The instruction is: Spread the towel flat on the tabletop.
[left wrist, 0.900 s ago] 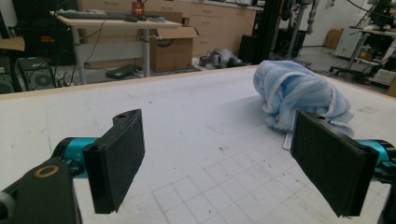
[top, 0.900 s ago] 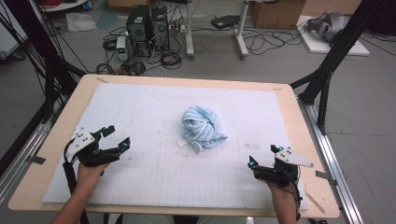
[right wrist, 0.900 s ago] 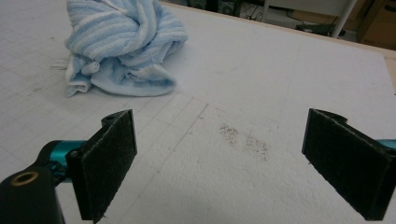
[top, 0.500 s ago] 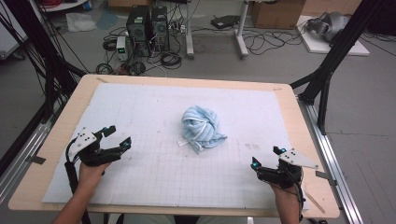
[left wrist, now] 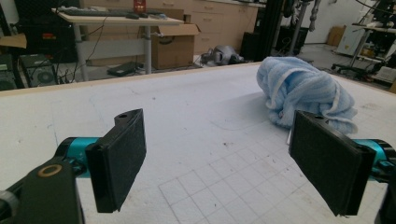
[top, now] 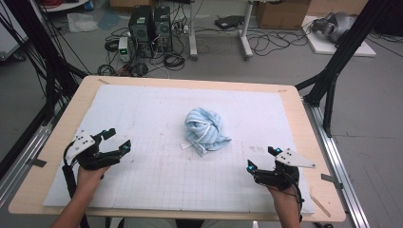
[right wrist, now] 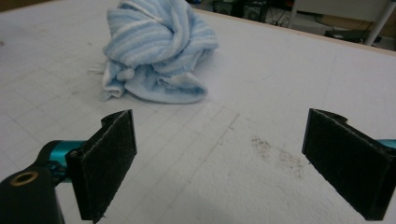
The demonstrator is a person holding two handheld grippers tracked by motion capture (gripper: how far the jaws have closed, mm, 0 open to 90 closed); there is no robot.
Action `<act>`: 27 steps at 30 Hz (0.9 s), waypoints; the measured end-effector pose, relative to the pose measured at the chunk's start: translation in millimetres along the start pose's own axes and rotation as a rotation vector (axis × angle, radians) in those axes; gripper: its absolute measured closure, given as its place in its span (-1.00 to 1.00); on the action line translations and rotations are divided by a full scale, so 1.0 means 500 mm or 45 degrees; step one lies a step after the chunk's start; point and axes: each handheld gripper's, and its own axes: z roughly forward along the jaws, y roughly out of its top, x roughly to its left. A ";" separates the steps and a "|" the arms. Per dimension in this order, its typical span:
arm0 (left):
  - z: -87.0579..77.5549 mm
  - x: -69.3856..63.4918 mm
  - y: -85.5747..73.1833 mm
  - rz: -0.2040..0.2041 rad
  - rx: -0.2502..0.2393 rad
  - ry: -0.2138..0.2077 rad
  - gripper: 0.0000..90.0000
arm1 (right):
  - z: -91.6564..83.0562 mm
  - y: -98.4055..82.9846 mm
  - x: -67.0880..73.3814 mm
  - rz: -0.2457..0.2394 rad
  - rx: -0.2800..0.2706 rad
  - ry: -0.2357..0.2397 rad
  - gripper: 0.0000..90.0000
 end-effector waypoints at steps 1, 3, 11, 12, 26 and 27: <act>0.001 0.000 0.000 0.000 0.000 0.001 -0.57 | 0.003 0.002 0.001 0.016 -0.004 0.022 -0.80; 0.003 0.002 -0.001 0.003 0.004 0.000 -0.57 | 0.007 0.004 0.004 0.031 -0.006 0.039 -0.80; 0.004 -0.004 -0.004 -0.006 0.010 -0.013 -0.57 | 0.062 0.042 0.069 -0.066 0.074 0.177 -0.78; 0.005 -0.005 -0.004 -0.009 0.008 -0.012 -0.57 | 0.062 0.042 0.069 -0.066 0.074 0.177 -0.78; 0.005 0.000 -0.004 -0.011 0.009 -0.012 -0.57 | 0.189 0.156 0.125 -0.227 0.135 0.273 -0.58; 0.005 0.002 -0.004 -0.017 0.009 -0.012 -0.57 | 0.199 0.160 0.126 -0.229 0.148 0.265 -0.58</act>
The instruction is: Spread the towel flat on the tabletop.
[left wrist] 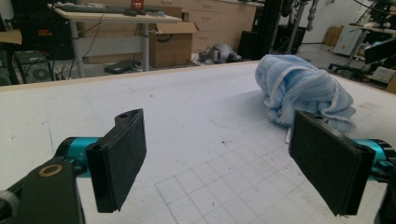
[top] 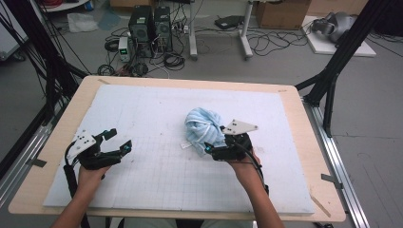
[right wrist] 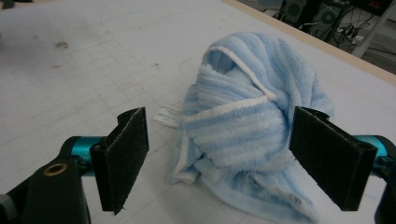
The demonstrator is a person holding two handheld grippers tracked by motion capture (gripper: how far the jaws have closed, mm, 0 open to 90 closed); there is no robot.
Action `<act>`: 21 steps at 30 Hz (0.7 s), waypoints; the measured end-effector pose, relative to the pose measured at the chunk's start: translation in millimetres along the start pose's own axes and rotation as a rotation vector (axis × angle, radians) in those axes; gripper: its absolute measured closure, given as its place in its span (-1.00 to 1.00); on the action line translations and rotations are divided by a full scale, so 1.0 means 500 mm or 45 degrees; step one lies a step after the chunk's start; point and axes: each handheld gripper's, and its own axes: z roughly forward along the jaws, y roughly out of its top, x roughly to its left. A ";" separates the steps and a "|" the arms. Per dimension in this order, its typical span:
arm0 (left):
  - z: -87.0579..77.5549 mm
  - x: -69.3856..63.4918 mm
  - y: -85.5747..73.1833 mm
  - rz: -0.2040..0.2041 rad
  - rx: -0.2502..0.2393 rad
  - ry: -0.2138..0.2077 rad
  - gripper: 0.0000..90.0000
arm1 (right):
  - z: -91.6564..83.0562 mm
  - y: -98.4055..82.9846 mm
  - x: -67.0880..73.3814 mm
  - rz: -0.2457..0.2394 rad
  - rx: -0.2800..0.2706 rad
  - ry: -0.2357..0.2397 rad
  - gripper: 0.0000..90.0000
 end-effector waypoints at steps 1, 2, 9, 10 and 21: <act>0.000 0.001 0.000 0.000 -0.002 0.004 -0.57 | 0.011 0.004 -0.003 -0.005 0.027 -0.011 -0.57; 0.000 0.003 0.000 -0.003 0.001 0.004 -0.57 | 0.022 0.008 -0.006 -0.011 0.059 -0.025 -0.55; 0.002 0.007 0.000 -0.008 0.002 0.008 -0.56 | 0.096 0.019 -0.026 -0.016 0.249 -0.083 -0.38; 0.002 0.007 -0.001 -0.009 0.000 0.010 -0.56 | 0.117 0.016 -0.031 -0.011 0.292 -0.078 -0.31; 0.003 0.007 -0.002 -0.014 0.012 0.014 -0.54 | 0.118 0.017 -0.035 0.011 0.317 -0.024 0.61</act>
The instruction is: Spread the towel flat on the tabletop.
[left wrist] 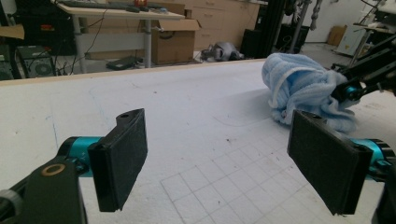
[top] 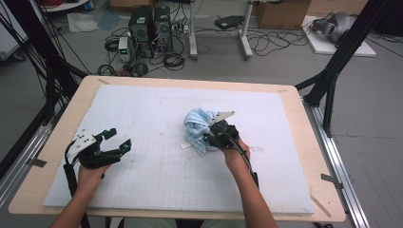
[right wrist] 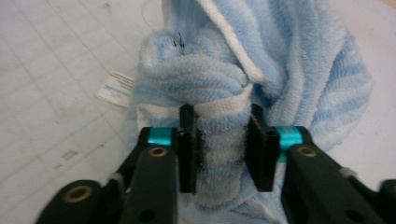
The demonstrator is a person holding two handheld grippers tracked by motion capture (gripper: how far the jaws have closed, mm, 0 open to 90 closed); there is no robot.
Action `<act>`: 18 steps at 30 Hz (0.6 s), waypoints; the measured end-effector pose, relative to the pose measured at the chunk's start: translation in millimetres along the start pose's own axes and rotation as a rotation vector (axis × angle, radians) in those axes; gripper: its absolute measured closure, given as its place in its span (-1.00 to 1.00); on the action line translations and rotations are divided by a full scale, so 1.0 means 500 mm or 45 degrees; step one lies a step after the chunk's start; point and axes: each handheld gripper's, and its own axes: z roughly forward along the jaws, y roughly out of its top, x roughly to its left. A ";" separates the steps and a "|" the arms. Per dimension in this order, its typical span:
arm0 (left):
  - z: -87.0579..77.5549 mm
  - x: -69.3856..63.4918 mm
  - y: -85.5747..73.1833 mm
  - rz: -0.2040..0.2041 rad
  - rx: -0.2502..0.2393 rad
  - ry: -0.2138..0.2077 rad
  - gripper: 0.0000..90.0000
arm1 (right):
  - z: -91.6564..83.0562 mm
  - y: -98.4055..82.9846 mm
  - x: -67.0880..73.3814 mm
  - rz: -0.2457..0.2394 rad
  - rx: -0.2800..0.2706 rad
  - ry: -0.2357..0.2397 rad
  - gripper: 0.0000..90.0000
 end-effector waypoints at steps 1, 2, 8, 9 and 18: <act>0.000 0.000 0.000 -0.002 0.000 0.000 -0.54 | -0.015 0.002 0.002 0.025 -0.048 0.068 0.64; 0.000 0.000 -0.001 -0.002 0.000 0.000 -0.54 | -0.021 0.003 0.004 0.034 -0.071 0.106 0.64; -0.001 0.004 0.000 -0.010 -0.004 0.014 -0.54 | -0.048 0.014 0.029 0.042 -0.216 0.414 0.59; -0.002 0.004 0.000 -0.012 -0.002 0.016 -0.54 | -0.049 0.016 0.033 0.039 -0.224 0.445 0.57; -0.005 0.006 -0.001 -0.009 -0.001 0.020 -0.53 | -0.070 0.015 0.032 0.054 -0.280 0.183 0.13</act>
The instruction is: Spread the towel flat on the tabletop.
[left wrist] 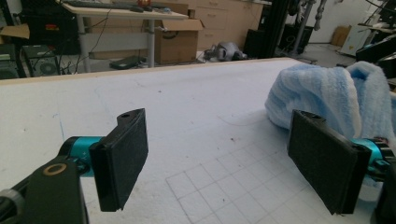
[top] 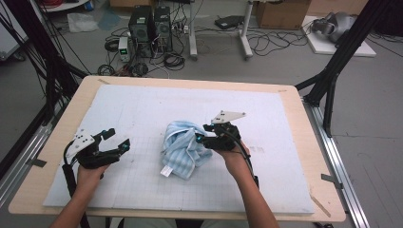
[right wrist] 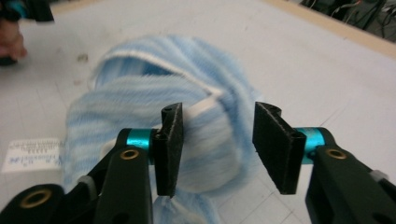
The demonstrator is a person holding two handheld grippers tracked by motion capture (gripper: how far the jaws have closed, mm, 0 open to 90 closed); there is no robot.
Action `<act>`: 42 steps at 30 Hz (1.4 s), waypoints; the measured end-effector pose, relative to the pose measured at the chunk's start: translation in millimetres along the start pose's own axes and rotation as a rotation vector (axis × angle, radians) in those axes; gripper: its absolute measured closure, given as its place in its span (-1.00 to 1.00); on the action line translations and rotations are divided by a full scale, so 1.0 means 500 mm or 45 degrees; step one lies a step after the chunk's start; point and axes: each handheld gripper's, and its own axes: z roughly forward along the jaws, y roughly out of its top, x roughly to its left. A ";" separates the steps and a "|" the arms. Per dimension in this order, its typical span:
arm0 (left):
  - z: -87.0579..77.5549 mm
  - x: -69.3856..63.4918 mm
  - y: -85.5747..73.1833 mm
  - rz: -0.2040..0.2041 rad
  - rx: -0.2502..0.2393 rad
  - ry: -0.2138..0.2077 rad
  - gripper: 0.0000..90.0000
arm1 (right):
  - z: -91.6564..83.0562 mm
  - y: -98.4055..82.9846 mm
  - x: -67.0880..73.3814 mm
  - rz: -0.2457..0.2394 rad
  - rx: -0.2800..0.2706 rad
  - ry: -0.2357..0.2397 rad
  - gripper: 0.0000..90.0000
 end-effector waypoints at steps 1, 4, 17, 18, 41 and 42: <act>0.000 0.001 0.000 -0.001 0.001 0.002 -0.53 | -0.005 0.000 0.000 0.008 -0.010 0.008 0.07; 0.001 0.002 -0.001 -0.009 0.001 -0.001 -0.53 | -0.007 -0.005 0.008 0.018 -0.002 0.145 -0.15; 0.001 0.001 0.000 -0.003 0.006 0.001 -0.53 | 0.007 -0.021 0.022 -0.072 0.075 0.134 0.80; 0.001 0.002 0.000 -0.005 0.006 0.008 -0.53 | 0.004 -0.016 0.021 -0.049 0.040 0.151 0.80; 0.039 -0.081 0.062 -0.029 0.037 -0.282 -0.26 | -0.050 -0.086 -0.027 0.031 0.016 -0.032 -0.05; 0.051 -0.094 0.067 -0.027 0.046 -0.308 -0.29 | -0.049 -0.094 -0.029 0.030 0.018 -0.046 -0.06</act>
